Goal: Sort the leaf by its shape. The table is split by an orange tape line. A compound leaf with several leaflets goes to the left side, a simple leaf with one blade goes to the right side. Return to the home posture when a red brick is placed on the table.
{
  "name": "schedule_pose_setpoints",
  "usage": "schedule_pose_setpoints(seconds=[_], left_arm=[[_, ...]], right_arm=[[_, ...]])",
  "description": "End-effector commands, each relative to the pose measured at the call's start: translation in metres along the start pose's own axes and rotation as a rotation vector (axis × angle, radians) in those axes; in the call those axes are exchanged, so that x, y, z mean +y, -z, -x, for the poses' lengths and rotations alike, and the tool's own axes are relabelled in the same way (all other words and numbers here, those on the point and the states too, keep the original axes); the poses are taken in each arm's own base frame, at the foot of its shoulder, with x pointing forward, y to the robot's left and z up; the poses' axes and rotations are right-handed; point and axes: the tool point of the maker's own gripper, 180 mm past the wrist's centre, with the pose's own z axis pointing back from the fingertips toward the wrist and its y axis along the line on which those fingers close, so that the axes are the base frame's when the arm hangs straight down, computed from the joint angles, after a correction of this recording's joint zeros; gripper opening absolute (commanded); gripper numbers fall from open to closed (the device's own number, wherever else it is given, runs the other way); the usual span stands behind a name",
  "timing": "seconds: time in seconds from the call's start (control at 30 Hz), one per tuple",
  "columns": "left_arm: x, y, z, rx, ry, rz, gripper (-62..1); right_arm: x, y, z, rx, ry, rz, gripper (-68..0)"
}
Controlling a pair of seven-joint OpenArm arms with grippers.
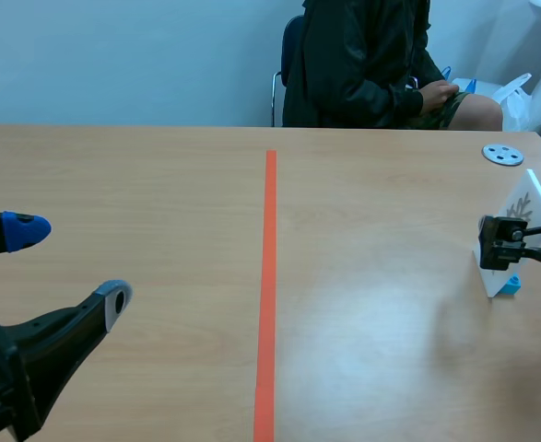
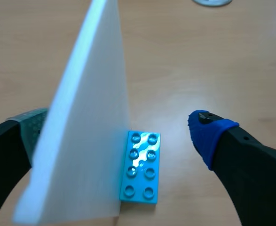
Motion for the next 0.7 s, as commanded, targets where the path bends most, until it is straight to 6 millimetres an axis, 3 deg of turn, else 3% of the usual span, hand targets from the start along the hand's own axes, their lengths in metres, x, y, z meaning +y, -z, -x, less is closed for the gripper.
schedule_pose_setpoints(seconds=[0.0,0.33,0.4,0.53,0.67], left_arm=[[-0.004,0.002,-0.01,-0.041,-0.007,0.008,1.4],[-0.004,0.002,-0.01,-0.041,-0.007,0.008,1.4],[-0.004,0.002,-0.01,-0.041,-0.007,0.008,1.4],[-0.004,0.002,-0.01,-0.041,-0.007,0.008,1.4],[-0.004,0.002,-0.01,-0.041,-0.007,0.008,1.4]], right_arm=[[-0.002,-0.001,-0.03,-0.073,-0.046,-0.023,-5.7],[0.025,-0.034,-0.076,-0.11,-0.194,-0.116,-4.9],[0.035,-0.043,-0.084,-0.119,-0.224,-0.135,-2.0],[0.061,-0.062,-0.097,-0.131,-0.26,-0.201,0.4],[0.091,-0.081,-0.097,-0.083,-0.287,-0.296,0.4]])
